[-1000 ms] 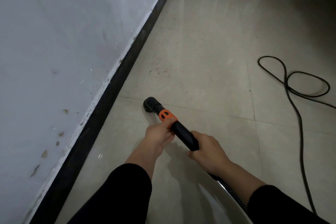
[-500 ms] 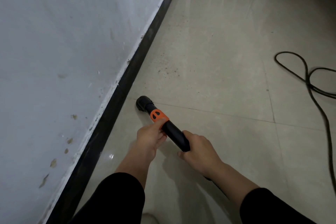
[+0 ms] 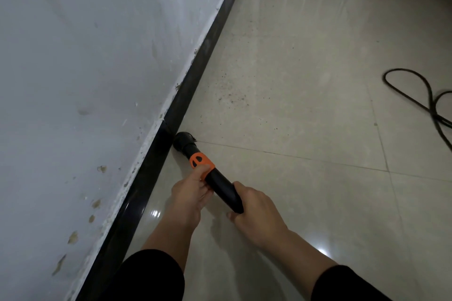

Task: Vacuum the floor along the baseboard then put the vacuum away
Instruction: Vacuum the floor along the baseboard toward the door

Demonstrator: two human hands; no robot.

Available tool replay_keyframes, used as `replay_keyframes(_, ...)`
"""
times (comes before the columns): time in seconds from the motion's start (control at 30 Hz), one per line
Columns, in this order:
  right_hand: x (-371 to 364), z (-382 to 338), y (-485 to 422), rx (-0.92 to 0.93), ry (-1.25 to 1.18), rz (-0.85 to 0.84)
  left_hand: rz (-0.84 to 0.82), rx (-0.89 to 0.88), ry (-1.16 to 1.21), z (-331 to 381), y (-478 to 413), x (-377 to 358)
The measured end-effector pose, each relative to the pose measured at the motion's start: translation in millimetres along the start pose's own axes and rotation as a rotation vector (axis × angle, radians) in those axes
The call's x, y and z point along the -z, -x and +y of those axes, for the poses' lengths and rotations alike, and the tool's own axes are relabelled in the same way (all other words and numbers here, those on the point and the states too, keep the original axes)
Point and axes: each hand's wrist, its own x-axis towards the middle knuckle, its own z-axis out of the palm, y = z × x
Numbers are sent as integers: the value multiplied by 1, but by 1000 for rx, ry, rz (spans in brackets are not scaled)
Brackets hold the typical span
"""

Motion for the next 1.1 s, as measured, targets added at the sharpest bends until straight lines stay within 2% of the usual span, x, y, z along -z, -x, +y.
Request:
replay_keyframes(0.7, 0, -17, -29, 10, 58, 87, -53, -79, 32, 13, -25, -11)
replay_keyframes(1.1, 12, -15, -23, -38, 156, 113, -103, -16, 23, 13, -31, -23)
